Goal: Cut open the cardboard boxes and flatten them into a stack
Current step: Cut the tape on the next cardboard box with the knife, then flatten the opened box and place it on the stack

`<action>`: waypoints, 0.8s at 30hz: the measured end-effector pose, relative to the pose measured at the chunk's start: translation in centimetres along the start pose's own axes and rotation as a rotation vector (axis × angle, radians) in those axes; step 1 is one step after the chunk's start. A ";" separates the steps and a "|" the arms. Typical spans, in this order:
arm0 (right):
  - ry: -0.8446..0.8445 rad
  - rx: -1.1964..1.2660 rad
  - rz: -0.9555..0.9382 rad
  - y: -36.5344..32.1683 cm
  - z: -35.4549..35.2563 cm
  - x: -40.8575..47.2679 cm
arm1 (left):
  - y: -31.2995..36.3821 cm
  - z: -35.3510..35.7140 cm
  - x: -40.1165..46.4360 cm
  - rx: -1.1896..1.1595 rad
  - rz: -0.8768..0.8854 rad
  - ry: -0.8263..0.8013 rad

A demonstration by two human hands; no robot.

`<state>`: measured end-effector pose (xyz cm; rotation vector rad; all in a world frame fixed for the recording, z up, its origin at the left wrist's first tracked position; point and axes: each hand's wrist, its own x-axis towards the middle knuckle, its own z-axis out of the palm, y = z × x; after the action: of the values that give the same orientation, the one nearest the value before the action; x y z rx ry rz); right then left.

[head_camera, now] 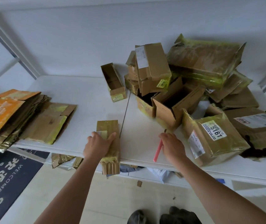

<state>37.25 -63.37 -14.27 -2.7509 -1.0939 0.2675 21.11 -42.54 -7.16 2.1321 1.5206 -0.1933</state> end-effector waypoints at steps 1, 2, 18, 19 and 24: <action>-0.019 -0.010 0.024 -0.2 0.0 0.1 | -0.2 -0.1 0.0 0.021 -0.008 0.002; -0.010 -0.027 0.039 -0.6 -0.1 0.1 | -0.4 -0.2 -0.1 0.040 -0.011 0.003; -0.220 0.663 -0.105 -13.5 -2.4 2.2 | -2.1 0.5 0.7 -0.766 -0.161 -0.278; -0.222 0.653 -0.105 -13.7 -2.5 2.4 | -2.3 0.5 0.7 -0.787 -0.168 -0.289; -0.203 0.561 -0.096 -14.7 -3.0 3.0 | -3.0 0.4 0.8 -0.856 -0.157 -0.300</action>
<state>30.35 -51.02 -8.39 -2.2019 -0.9999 0.7287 18.73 -41.30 -8.85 1.2497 1.2688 0.0790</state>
